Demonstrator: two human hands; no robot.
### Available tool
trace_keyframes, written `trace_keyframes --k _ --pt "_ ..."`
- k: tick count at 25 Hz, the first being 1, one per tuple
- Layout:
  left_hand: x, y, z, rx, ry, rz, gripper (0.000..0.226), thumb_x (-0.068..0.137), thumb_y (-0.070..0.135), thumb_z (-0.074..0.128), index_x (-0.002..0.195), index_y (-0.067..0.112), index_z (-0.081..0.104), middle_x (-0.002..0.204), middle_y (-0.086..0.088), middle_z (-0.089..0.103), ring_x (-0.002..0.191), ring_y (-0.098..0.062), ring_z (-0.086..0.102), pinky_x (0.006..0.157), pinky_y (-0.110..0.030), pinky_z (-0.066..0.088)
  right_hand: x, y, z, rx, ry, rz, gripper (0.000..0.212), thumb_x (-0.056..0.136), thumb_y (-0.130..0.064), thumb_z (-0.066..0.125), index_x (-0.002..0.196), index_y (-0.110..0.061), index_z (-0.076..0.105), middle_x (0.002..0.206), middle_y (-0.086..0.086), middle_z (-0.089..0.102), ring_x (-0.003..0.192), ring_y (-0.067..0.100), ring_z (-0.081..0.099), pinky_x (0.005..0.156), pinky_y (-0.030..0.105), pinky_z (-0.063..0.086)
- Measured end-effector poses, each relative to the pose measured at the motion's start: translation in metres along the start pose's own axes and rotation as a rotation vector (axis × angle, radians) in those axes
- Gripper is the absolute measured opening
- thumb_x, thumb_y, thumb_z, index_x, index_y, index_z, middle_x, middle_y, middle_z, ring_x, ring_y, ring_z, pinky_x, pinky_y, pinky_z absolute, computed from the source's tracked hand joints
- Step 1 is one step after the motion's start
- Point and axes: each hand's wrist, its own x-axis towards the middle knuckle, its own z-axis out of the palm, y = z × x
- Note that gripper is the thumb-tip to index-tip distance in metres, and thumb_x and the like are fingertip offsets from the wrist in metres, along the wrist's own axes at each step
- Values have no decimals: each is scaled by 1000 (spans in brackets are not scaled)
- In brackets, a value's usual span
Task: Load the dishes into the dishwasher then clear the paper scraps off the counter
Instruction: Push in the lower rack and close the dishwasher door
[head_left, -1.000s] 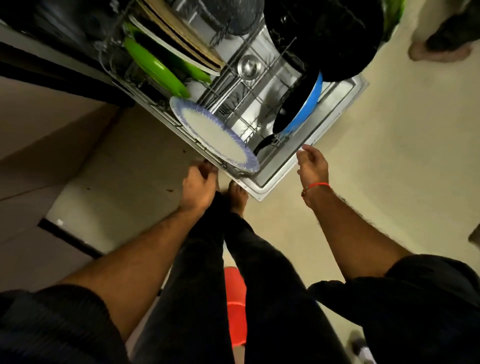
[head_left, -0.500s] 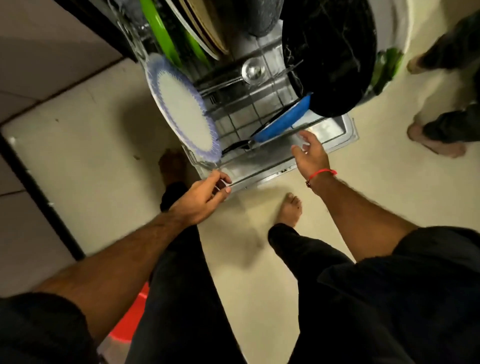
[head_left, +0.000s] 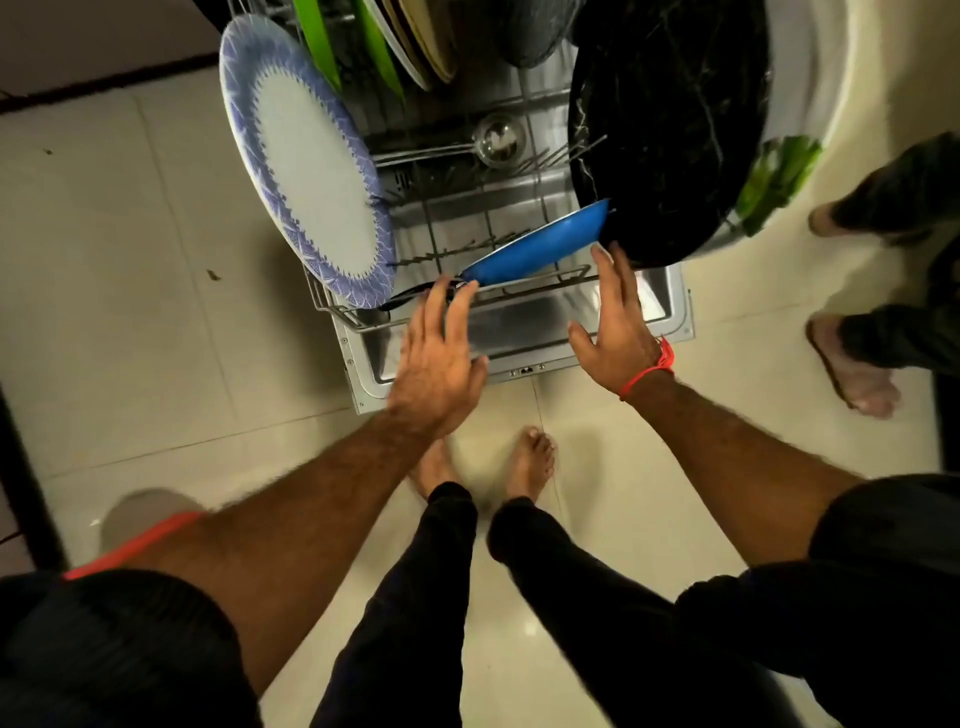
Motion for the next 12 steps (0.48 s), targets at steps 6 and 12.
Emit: trace_keyframes --k 6,12 --pt "32 -3 67 157 190 67 114 87 36 66 155 22 -25 165 -18 -19 154 -35 -13 120 -65 9 29 39 42 -86 124 -191 100 83 -22 70 154 0 3 161 25 -1 152 33 1 123 45 14" --pt "74 -22 115 219 517 85 116 89 56 58 148 27 -37 159 -14 -34 151 -46 -7 118 -67 -2 58 64 70 -83 369 -426 89 86 -33 74 149 -11 14 161 16 7 149 43 7 111 55 35"
